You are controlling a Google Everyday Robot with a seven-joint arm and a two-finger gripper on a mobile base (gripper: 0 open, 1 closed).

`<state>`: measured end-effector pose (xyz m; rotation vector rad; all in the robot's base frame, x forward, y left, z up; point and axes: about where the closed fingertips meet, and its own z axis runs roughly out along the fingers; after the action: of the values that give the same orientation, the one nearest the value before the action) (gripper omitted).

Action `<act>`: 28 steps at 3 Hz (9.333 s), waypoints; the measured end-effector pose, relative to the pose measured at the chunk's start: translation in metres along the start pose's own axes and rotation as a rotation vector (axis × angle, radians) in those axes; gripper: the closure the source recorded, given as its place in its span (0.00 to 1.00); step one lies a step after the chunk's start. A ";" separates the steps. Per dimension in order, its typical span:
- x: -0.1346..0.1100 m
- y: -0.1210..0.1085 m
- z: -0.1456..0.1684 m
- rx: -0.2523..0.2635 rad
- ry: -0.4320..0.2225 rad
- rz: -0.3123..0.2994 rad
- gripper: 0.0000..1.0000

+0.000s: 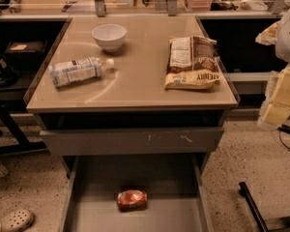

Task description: Pick coke can from middle drawer and place on counter

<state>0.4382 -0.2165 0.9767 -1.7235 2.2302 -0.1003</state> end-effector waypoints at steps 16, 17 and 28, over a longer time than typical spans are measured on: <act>-0.153 0.215 0.481 -0.394 -0.324 0.021 0.00; -0.155 0.216 0.513 -0.395 -0.355 0.033 0.00; -0.140 0.212 0.600 -0.402 -0.372 0.045 1.00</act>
Offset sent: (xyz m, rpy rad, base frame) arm -0.0728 0.0670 -0.1356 0.0561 0.1172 0.0322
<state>0.4473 0.0571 0.3857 -1.7010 2.0996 0.6655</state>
